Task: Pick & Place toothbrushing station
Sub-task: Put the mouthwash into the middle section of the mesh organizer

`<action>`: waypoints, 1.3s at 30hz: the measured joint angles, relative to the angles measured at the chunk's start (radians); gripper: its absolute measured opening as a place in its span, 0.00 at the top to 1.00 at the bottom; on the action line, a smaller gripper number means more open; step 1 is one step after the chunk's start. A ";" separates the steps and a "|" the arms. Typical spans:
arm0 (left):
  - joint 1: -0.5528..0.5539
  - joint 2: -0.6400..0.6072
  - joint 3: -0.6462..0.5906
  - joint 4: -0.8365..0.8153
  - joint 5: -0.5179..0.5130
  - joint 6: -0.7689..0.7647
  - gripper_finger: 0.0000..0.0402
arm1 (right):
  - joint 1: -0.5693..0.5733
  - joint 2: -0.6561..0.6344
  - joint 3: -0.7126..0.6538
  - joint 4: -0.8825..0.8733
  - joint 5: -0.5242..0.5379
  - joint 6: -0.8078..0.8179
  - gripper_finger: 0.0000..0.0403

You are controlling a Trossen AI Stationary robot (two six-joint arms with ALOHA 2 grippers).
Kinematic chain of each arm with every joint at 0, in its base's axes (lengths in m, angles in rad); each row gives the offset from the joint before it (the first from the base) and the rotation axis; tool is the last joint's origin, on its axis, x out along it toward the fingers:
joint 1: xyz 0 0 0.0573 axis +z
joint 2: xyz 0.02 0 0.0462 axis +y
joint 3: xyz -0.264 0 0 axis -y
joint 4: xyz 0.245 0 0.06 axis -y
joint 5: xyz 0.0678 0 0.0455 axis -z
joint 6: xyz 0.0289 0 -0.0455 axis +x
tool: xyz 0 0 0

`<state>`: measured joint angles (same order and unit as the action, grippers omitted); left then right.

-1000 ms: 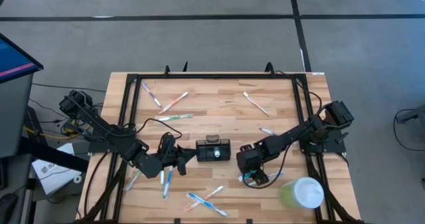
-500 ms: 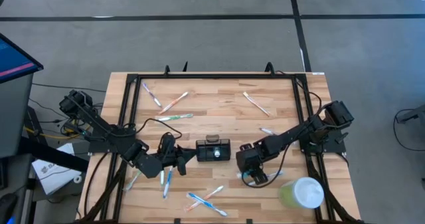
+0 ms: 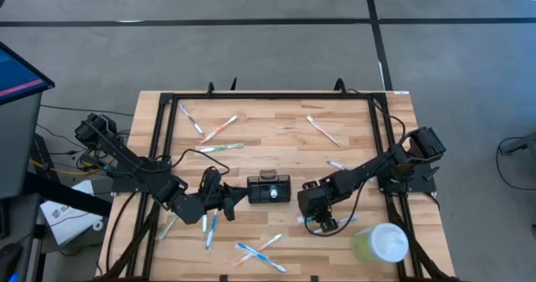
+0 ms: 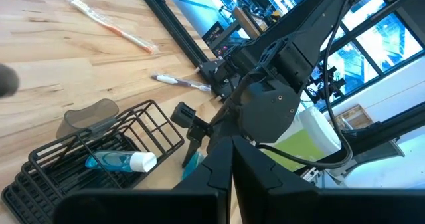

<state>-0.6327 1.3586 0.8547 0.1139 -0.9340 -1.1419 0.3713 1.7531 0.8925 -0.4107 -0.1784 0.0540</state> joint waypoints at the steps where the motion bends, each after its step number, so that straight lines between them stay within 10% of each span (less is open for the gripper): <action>1: 0.000 0.000 0.000 0.000 0.000 0.000 0.99 | -0.002 0.000 0.000 0.000 -0.005 0.000 0.60; 39: 0.000 0.000 0.000 -0.001 0.157 -0.053 0.99 | -0.020 0.004 0.213 -0.268 0.027 0.052 0.67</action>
<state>-0.6323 1.3586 0.8547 0.1127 -0.7772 -1.1946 0.3511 1.7569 1.1052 -0.6787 -0.1513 0.1062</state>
